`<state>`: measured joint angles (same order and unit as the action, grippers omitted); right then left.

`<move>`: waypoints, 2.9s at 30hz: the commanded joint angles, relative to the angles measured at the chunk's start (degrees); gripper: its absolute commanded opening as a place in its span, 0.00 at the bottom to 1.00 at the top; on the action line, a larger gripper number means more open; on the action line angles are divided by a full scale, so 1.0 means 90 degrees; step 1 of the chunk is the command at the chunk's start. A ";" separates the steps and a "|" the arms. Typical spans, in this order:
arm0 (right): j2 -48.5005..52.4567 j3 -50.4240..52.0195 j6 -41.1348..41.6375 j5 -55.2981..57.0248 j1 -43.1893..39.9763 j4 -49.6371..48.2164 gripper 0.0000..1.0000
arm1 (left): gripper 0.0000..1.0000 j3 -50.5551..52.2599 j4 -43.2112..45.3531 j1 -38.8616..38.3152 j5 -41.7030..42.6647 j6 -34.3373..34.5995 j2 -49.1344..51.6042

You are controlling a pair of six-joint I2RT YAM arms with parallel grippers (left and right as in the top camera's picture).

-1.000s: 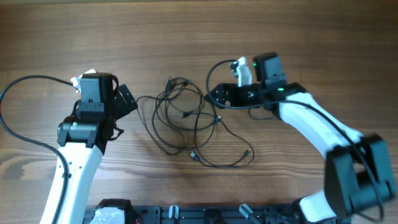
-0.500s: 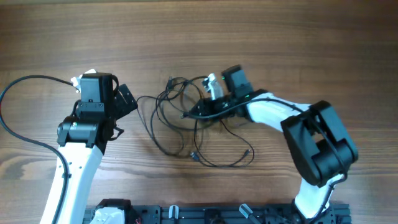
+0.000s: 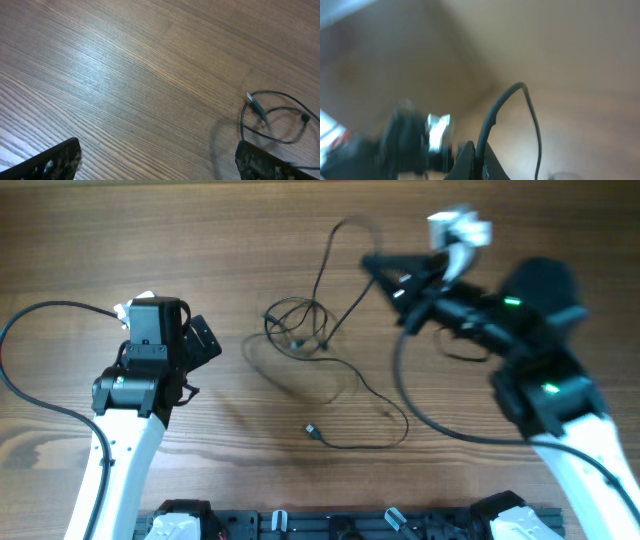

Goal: Untangle cables

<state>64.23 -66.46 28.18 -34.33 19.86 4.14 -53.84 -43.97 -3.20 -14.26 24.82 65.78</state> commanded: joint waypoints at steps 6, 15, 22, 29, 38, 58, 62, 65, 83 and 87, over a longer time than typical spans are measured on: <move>-0.0471 -0.1122 0.1800 0.0964 -0.1304 -0.2064 0.04 | 1.00 0.0005 -0.0005 0.0041 0.0034 0.0129 -0.0019; -0.0381 -0.1122 0.1013 0.3252 -0.1426 0.0075 0.04 | 1.00 0.0005 -0.0005 0.0041 0.0034 0.0129 -0.0022; -0.0381 -0.1122 0.0313 0.6739 -0.1491 0.0425 0.04 | 1.00 0.0005 -0.0005 0.0041 0.0034 0.0129 -0.0019; -0.0386 -0.1122 -0.0005 0.7519 -0.2973 0.1384 0.04 | 1.00 0.0005 -0.0005 0.0041 0.0034 0.0129 -0.0019; -0.0335 -0.1120 0.0544 0.6475 -0.5918 0.2640 0.04 | 1.00 0.0005 -0.0005 0.0041 0.0034 0.0129 -0.0019; 0.1579 -0.1105 0.0865 0.4277 -0.7881 0.4469 0.59 | 1.00 0.0005 -0.0005 0.0041 0.0034 0.0129 -0.0019; 0.1579 -0.1105 0.0869 0.4274 -0.7881 0.4719 1.00 | 1.00 0.0005 -0.0005 0.0041 0.0034 0.0129 -0.0022; 0.1579 -0.1105 0.0709 0.3985 -0.7881 0.4932 1.00 | 1.00 0.0005 -0.0005 0.0041 0.0034 0.0129 -0.0019; 0.1581 0.0024 -0.1277 0.1302 -0.3575 0.5236 1.00 | 1.00 0.0005 -0.0005 0.0041 0.0034 0.0129 -0.0019; 0.1593 0.0721 -0.1681 0.1331 -0.2300 0.4143 1.00 | 1.00 0.0005 -0.0005 0.0041 0.0034 0.0129 -0.0022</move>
<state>78.41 -63.61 17.26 -22.26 -6.48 45.69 -53.84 -44.03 -3.20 -14.04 24.82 65.78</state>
